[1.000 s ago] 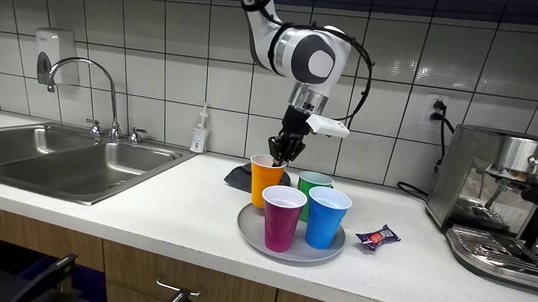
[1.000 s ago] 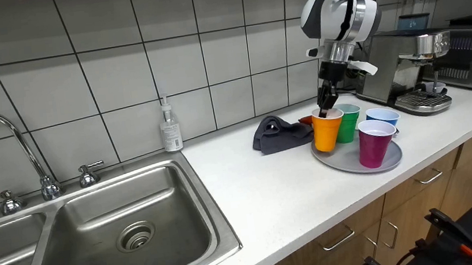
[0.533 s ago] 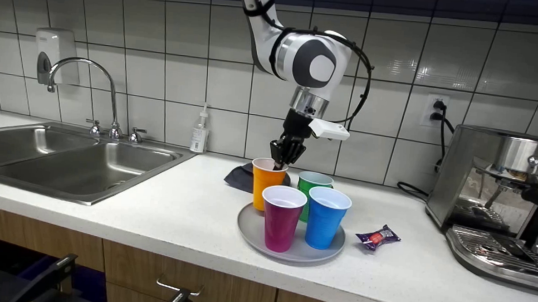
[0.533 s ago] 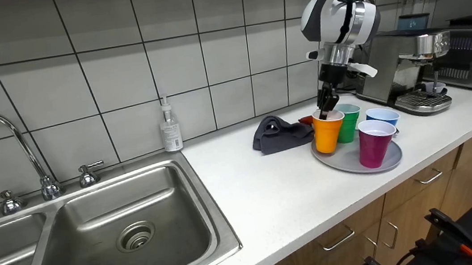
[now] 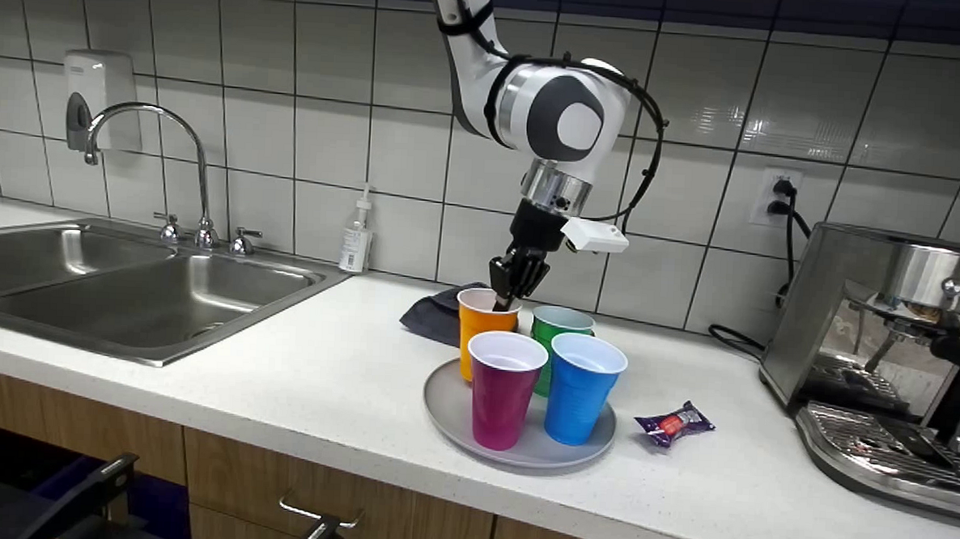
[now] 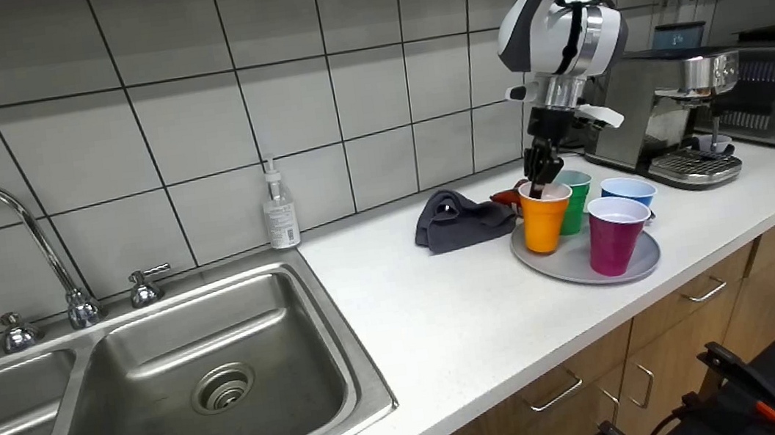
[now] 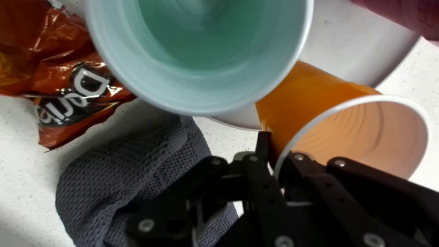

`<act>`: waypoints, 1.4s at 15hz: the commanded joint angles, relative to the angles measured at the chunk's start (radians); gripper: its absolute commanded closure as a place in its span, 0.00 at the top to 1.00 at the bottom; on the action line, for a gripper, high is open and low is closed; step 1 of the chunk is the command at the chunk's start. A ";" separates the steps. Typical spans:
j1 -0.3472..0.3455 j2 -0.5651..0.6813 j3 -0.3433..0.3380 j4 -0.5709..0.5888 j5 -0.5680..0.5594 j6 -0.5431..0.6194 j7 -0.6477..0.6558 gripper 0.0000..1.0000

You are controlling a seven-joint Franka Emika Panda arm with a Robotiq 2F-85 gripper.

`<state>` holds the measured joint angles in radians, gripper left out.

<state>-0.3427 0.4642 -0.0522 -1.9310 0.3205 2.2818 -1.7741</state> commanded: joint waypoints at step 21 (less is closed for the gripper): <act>-0.013 0.003 0.012 0.007 -0.017 0.051 -0.030 1.00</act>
<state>-0.3432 0.4758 -0.0521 -1.9310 0.3077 2.3251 -1.7929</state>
